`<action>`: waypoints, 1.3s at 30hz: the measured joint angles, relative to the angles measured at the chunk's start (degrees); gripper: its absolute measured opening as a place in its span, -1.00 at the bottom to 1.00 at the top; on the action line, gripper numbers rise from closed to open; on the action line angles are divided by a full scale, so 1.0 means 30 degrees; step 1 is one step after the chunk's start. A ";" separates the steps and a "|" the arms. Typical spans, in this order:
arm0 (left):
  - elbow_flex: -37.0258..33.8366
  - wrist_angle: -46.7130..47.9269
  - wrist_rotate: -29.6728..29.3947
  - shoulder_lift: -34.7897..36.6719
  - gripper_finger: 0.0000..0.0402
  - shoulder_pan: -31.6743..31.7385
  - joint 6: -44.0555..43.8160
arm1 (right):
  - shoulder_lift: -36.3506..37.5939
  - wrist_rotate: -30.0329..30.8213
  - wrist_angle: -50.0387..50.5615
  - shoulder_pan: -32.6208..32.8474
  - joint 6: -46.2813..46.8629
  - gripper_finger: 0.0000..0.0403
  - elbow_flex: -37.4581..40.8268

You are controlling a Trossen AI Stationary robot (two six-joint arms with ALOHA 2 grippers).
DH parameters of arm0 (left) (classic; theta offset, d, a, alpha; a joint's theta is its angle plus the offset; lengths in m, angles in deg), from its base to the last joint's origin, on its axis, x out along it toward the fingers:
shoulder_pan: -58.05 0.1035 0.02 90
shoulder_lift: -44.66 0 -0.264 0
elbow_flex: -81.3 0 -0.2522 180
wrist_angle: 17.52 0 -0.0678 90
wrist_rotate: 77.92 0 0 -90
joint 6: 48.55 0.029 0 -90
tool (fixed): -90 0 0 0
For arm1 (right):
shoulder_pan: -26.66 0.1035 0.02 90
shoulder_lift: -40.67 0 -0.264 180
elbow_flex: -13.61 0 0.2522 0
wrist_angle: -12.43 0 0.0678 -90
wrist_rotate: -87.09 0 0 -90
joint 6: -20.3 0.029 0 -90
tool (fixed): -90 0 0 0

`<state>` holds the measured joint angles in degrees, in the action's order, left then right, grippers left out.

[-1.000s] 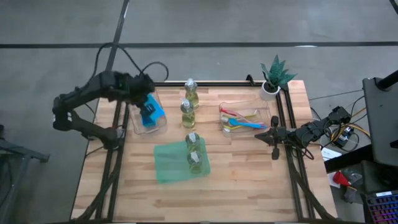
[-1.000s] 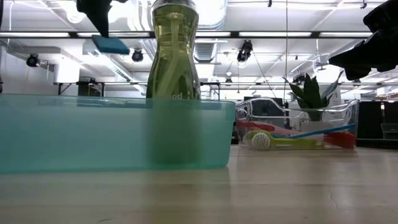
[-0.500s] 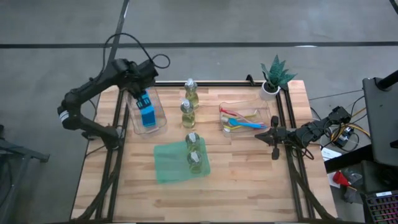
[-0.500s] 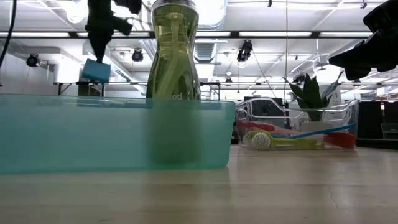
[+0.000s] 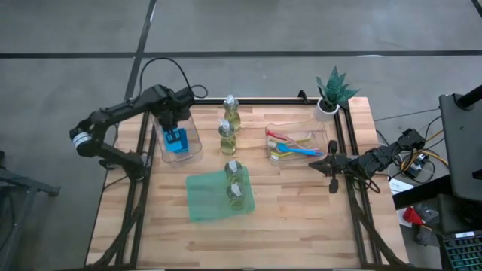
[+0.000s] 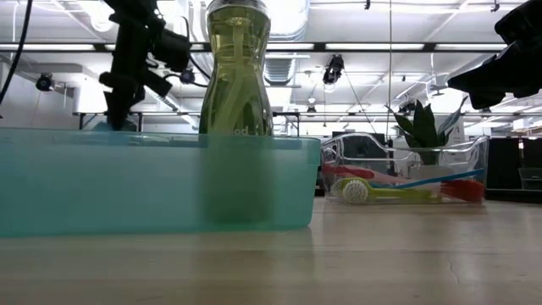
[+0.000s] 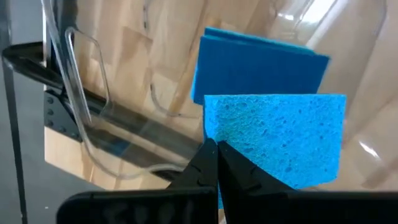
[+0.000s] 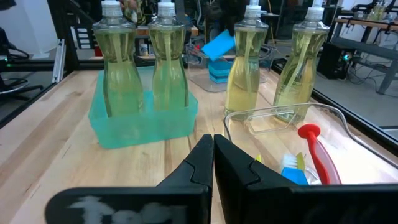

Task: Pick & Place Kitchen Sink Supplies
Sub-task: Put the blue sponge into the left transparent bin

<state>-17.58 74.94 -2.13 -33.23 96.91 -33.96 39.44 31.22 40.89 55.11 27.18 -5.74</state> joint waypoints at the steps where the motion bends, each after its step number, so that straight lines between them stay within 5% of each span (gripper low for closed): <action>1: -0.0205 -0.0417 0.0000 0.0007 -1.00 0.0045 0.0004 | 0.0000 0.0000 0.0001 0.0001 0.0000 -0.96 0.0000; 39: -0.2877 -0.4632 0.0245 0.0000 -1.00 0.0406 0.2135 | 0.0000 0.0000 0.0002 0.0005 0.0000 -0.96 0.0000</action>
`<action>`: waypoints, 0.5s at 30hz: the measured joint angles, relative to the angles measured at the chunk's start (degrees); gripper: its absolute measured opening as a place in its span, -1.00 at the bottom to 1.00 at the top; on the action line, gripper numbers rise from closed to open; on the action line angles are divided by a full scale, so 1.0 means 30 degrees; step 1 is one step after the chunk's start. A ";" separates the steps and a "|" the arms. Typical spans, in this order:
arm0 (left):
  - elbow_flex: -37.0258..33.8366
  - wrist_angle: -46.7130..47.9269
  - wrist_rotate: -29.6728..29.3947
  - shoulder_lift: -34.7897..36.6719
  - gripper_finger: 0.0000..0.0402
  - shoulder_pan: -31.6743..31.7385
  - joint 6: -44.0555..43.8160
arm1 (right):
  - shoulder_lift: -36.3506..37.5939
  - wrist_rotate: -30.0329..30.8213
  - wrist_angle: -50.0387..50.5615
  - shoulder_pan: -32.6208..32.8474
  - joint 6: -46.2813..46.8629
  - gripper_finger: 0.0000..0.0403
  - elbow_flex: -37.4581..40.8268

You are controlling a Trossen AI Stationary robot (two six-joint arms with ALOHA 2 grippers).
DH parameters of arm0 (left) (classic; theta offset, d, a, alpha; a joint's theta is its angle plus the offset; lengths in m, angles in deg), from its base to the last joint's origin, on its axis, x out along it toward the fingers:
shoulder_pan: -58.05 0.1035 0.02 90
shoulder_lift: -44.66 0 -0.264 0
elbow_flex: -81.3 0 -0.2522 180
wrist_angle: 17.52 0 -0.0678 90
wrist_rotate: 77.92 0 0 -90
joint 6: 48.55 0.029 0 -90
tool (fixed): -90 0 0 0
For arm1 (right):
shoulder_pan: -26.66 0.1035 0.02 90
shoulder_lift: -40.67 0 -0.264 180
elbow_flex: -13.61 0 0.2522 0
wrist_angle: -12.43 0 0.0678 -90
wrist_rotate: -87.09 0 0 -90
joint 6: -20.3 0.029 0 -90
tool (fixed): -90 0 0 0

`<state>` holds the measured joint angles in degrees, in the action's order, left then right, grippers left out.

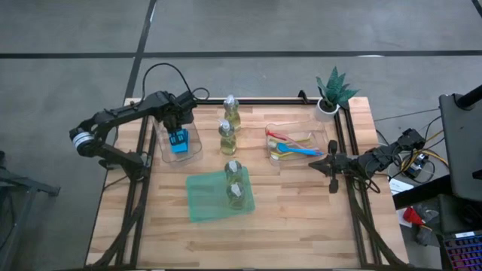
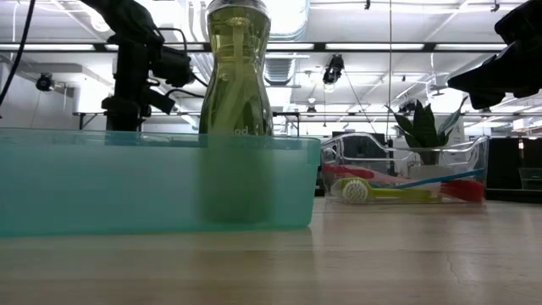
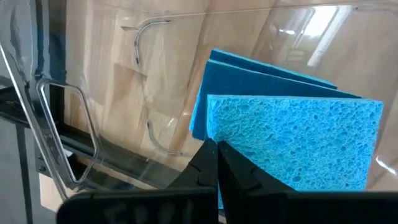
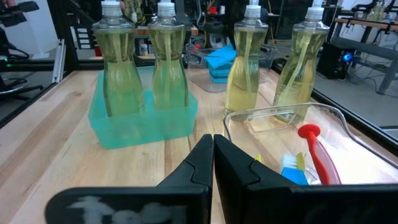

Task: Pick & Place Kitchen Sink Supplies
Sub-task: Put the blue sponge into the left transparent bin, then put the green soap dispenser into the green bin

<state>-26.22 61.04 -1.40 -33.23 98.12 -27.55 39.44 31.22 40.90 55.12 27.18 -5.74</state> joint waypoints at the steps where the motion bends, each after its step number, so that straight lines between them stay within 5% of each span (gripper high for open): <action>1: 0.0000 -0.0064 -0.0023 0.0000 -1.00 0.0000 0.0000 | 0.0000 0.0000 -0.0002 -0.0002 0.0000 -0.96 0.0000; 15: 0.0000 -0.0766 -0.0908 0.0000 -0.82 0.0000 -0.0110 | 0.0000 0.0000 -0.0002 0.0000 0.0000 -0.96 0.0000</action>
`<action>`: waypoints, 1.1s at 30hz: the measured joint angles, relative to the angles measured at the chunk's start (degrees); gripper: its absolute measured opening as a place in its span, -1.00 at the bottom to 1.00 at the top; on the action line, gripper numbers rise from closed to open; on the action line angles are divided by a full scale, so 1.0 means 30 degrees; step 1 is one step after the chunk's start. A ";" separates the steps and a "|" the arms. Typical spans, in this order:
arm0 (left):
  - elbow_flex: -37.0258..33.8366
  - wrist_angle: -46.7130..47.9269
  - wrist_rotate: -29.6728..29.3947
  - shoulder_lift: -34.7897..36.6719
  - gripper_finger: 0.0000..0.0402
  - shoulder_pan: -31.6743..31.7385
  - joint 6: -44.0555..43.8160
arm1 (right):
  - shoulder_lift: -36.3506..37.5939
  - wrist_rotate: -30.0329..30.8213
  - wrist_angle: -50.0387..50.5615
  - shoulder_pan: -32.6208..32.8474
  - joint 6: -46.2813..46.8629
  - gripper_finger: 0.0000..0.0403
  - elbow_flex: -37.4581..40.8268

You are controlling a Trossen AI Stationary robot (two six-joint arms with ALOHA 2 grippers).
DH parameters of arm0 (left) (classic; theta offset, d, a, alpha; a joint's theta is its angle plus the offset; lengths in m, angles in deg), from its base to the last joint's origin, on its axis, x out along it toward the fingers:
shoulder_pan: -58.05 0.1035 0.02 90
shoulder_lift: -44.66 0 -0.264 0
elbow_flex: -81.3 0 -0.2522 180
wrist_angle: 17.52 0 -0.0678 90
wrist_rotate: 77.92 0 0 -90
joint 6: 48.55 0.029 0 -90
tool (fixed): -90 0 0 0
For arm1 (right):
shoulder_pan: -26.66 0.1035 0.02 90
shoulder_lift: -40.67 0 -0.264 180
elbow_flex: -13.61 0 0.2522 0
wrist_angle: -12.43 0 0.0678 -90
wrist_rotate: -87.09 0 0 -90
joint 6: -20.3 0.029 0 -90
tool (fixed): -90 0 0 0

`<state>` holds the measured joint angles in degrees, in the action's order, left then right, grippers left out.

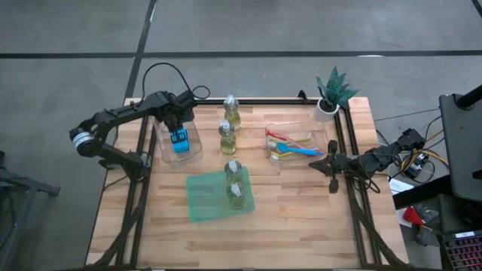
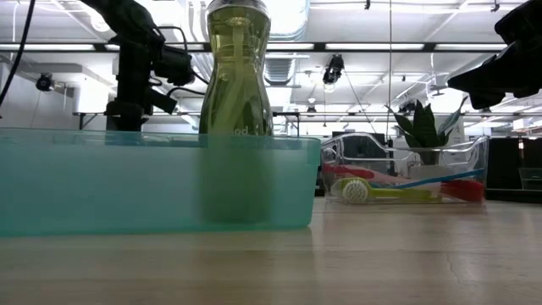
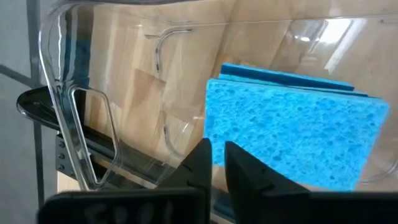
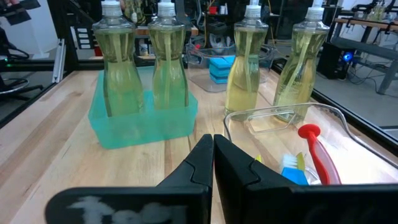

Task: Pick & Place Kitchen Sink Supplies
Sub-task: Put the green soap dispenser into the green bin

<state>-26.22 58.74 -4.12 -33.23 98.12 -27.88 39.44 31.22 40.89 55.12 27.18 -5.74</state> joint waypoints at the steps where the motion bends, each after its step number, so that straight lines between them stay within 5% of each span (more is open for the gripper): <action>1: 0.0000 -0.0010 0.0000 0.0000 -0.78 0.0000 -0.0059 | 0.0000 0.0000 0.0000 -0.0002 0.0000 -0.96 0.0000; 20: 0.0519 -0.0349 0.0418 0.1814 -0.06 -0.0002 -0.2257 | 0.0000 0.0000 0.0000 0.0002 0.0000 -0.96 0.0000; 33: 0.0561 -0.0704 0.3440 0.4405 -0.10 -0.0177 -0.6514 | 0.0000 0.0000 0.0003 -0.0005 0.0000 -0.96 0.0000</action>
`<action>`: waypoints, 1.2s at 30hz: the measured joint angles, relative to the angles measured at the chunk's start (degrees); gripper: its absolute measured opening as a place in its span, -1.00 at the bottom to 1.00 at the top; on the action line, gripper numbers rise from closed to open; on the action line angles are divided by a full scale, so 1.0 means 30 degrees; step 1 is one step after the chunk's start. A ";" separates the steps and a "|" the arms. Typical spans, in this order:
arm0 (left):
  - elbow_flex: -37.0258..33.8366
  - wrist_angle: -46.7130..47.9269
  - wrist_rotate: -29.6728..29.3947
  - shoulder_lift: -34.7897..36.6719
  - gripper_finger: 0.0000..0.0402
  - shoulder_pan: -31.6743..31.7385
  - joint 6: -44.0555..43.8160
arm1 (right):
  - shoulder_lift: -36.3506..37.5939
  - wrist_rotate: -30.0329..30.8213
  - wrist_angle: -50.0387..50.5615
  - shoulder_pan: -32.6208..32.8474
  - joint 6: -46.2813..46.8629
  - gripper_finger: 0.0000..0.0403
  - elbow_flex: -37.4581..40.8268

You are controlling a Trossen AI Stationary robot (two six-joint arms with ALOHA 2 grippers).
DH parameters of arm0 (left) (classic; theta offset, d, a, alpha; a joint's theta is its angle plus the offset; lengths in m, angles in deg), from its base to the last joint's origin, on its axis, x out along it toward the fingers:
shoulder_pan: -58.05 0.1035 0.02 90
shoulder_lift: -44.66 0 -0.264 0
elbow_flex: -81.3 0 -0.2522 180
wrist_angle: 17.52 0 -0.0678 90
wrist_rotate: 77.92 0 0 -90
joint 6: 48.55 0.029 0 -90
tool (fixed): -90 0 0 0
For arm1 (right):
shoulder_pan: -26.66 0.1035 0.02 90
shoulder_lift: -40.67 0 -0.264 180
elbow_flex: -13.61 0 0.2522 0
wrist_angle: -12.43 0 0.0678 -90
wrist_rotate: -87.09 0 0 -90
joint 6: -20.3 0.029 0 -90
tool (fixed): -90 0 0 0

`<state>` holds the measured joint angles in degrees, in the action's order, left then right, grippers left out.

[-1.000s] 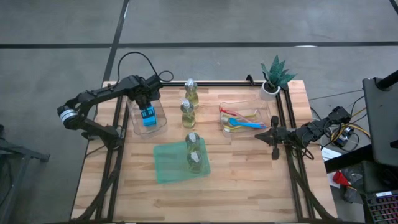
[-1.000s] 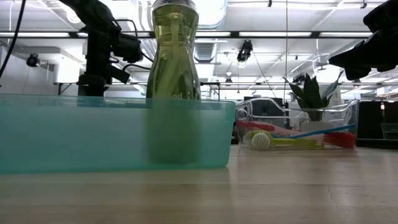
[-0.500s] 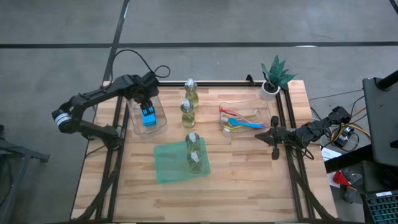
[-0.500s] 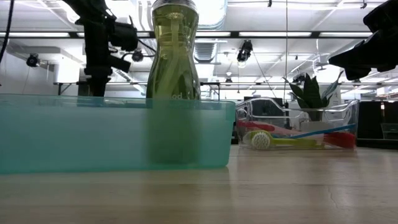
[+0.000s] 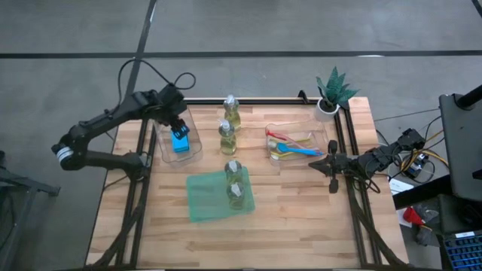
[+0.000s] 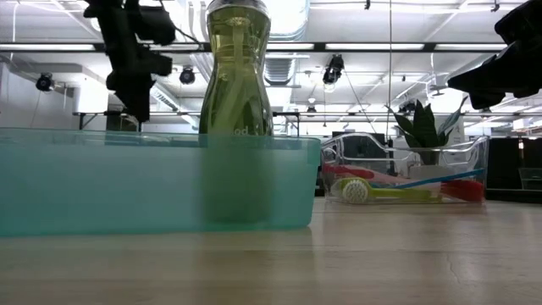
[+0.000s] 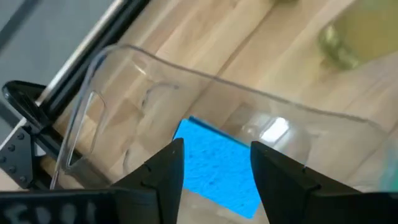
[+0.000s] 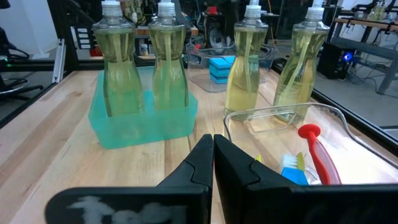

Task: Pick & Place Kitchen Sink Supplies
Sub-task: Put the green soap dispenser into the green bin

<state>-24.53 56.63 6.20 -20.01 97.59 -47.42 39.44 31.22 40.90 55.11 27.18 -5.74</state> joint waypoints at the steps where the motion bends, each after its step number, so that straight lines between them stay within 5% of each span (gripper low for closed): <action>1: 0.0000 -0.0094 0.0126 0.0272 -0.12 -0.0054 -0.0299 | 0.0000 0.0000 0.0003 0.0007 0.0000 -0.96 0.0000; 24: -0.0248 -0.1138 0.1494 0.3434 -0.83 -0.0620 -0.3631 | 0.0005 0.0000 0.0002 0.0003 0.0000 -0.96 0.0000; 31: -0.0284 -0.4251 0.4875 0.4848 -0.98 -0.1514 -0.4869 | 0.0005 0.0000 -0.0001 0.0004 0.0000 -0.96 0.0000; 36: -0.1632 -0.7208 0.3602 0.7240 -1.00 -0.2970 -0.6206 | 0.0007 0.0000 -0.0003 0.0000 0.0000 -0.96 0.0000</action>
<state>-29.43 35.01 17.00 1.70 88.68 -66.04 39.46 31.22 40.89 55.11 27.18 -5.74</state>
